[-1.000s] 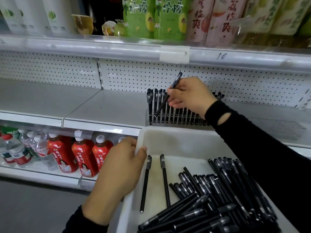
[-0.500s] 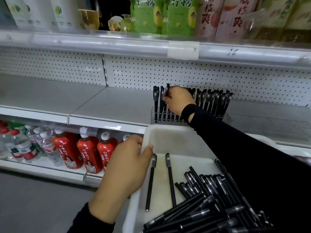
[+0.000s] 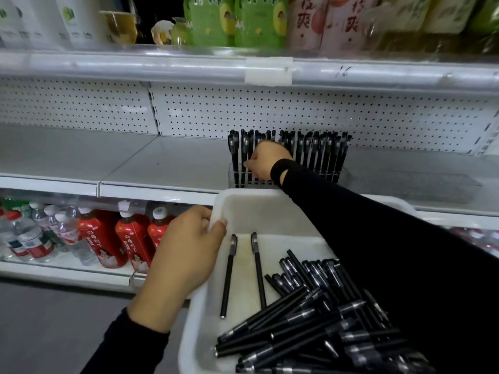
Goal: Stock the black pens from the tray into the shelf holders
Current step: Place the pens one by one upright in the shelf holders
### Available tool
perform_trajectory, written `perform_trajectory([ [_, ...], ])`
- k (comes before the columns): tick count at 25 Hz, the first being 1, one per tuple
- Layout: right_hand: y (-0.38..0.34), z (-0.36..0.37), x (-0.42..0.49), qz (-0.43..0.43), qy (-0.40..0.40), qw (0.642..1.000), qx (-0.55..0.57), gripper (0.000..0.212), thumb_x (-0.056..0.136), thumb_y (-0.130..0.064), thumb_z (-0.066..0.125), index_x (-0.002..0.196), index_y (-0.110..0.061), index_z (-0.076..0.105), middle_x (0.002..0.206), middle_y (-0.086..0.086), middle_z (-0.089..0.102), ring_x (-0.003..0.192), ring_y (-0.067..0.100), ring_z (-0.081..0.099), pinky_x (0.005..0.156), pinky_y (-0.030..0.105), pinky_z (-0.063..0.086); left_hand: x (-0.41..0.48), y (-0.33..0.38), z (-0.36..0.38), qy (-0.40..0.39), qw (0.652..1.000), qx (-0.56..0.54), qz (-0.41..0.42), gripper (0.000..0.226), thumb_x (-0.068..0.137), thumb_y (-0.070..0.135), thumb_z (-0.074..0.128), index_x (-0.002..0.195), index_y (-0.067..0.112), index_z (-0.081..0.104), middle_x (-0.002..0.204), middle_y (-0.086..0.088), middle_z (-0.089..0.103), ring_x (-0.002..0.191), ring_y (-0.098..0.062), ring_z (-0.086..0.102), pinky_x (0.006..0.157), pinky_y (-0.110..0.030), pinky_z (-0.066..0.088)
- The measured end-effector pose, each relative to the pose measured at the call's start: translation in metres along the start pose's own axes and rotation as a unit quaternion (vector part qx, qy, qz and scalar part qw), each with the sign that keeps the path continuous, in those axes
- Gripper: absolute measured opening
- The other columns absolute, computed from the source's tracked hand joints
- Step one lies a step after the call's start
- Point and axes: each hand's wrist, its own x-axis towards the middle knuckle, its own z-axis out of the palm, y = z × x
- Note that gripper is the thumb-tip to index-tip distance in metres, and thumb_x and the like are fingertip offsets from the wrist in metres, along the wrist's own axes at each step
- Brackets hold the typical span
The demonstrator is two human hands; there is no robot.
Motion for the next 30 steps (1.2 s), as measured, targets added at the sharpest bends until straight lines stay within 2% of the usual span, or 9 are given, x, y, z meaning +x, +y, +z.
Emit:
perform_trajectory([
  [3, -0.002, -0.017, -0.031, -0.058, 0.047, 0.997, -0.014, 0.027, 0.094, -0.025, 0.061, 0.081, -0.005, 0.074, 0.082, 0.011, 0.074, 0.076, 0.024, 0.07, 0.079, 0.038, 0.059, 0.001, 0.001, 0.0, -0.001, 1.0, 0.007, 0.003, 0.019, 0.096, 0.033, 0.057, 0.087, 0.018, 0.065, 0.074, 0.0, 0.068, 0.071, -0.016, 0.064, 0.07, -0.038, 0.053],
  [6, -0.008, -0.037, -0.088, -0.14, 0.045, 0.989, -0.02, 0.028, 0.095, -0.03, 0.06, 0.077, -0.013, 0.071, 0.075, 0.003, 0.07, 0.069, 0.016, 0.065, 0.064, 0.028, 0.052, 0.003, 0.001, 0.001, 0.002, 1.0, 0.019, 0.007, 0.017, 0.095, 0.031, 0.058, 0.087, 0.018, 0.065, 0.077, 0.001, 0.068, 0.073, -0.016, 0.063, 0.069, -0.037, 0.052],
  [9, -0.01, -0.056, -0.147, -0.203, -0.095, 0.972, -0.069, 0.026, 0.095, -0.042, 0.061, 0.083, -0.021, 0.07, 0.077, -0.007, 0.066, 0.071, 0.008, 0.06, 0.062, 0.023, 0.045, 0.002, 0.004, 0.002, -0.006, 1.0, 0.026, 0.0, 0.015, 0.096, 0.031, 0.057, 0.091, 0.019, 0.064, 0.082, 0.002, 0.067, 0.076, -0.014, 0.063, 0.067, -0.034, 0.051],
  [12, 0.002, -0.054, -0.175, -0.173, -0.217, 0.94, -0.2, 0.032, 0.09, -0.048, 0.066, 0.098, -0.018, 0.071, 0.091, -0.001, 0.069, 0.085, 0.018, 0.065, 0.072, 0.03, 0.05, 0.0, 0.008, 0.003, -0.001, 0.999, 0.045, 0.008, 0.018, 0.096, 0.031, 0.057, 0.089, 0.016, 0.064, 0.082, 0.002, 0.066, 0.079, -0.017, 0.063, 0.07, -0.035, 0.05],
  [15, 0.015, -0.038, -0.188, -0.132, -0.267, 0.918, -0.263, 0.039, 0.085, -0.041, 0.074, 0.112, -0.013, 0.067, 0.106, 0.005, 0.068, 0.096, 0.026, 0.065, 0.079, 0.034, 0.055, -0.003, 0.01, 0.003, 0.003, 0.999, 0.043, 0.006, 0.019, 0.095, 0.032, 0.058, 0.09, 0.015, 0.065, 0.085, 0.0, 0.068, 0.08, -0.02, 0.064, 0.076, -0.04, 0.054],
  [18, 0.019, -0.025, -0.187, -0.11, -0.251, 0.946, -0.174, 0.027, 0.085, -0.026, 0.076, 0.108, -0.012, 0.069, 0.104, 0.004, 0.069, 0.094, 0.025, 0.065, 0.081, 0.034, 0.056, -0.006, 0.011, 0.002, 0.008, 0.999, 0.04, 0.001, 0.019, 0.095, 0.033, 0.057, 0.092, 0.016, 0.065, 0.087, 0.0, 0.069, 0.08, -0.017, 0.064, 0.077, -0.039, 0.054],
  [22, 0.033, -0.019, -0.18, -0.031, -0.202, 0.979, 0.014, 0.021, 0.087, -0.015, 0.074, 0.105, -0.019, 0.064, 0.091, -0.003, 0.065, 0.077, 0.016, 0.061, 0.065, 0.027, 0.048, -0.011, 0.013, -0.002, 0.01, 0.999, 0.032, -0.007, 0.02, 0.096, 0.034, 0.056, 0.093, 0.016, 0.064, 0.088, 0.001, 0.068, 0.081, -0.018, 0.064, 0.078, -0.04, 0.054],
  [26, 0.044, -0.028, -0.173, 0.048, -0.164, 0.942, 0.289, 0.008, 0.089, -0.014, 0.073, 0.093, -0.012, 0.066, 0.084, 0.008, 0.076, 0.069, 0.011, 0.07, 0.06, 0.024, 0.057, -0.012, 0.013, -0.003, 0.006, 0.999, 0.035, -0.014, 0.02, 0.097, 0.035, 0.055, 0.097, 0.017, 0.063, 0.089, 0.003, 0.066, 0.081, -0.015, 0.063, 0.073, -0.036, 0.053],
  [30, 0.046, -0.038, -0.171, 0.003, -0.096, 0.921, 0.376, 0.009, 0.092, -0.019, 0.07, 0.09, -0.01, 0.071, 0.082, 0.006, 0.075, 0.071, 0.013, 0.069, 0.064, 0.024, 0.057, -0.013, 0.013, -0.002, 0.009, 0.999, 0.04, -0.01, 0.018, 0.097, 0.035, 0.054, 0.096, 0.019, 0.062, 0.088, 0.004, 0.065, 0.079, -0.011, 0.061, 0.065, -0.031, 0.048],
])
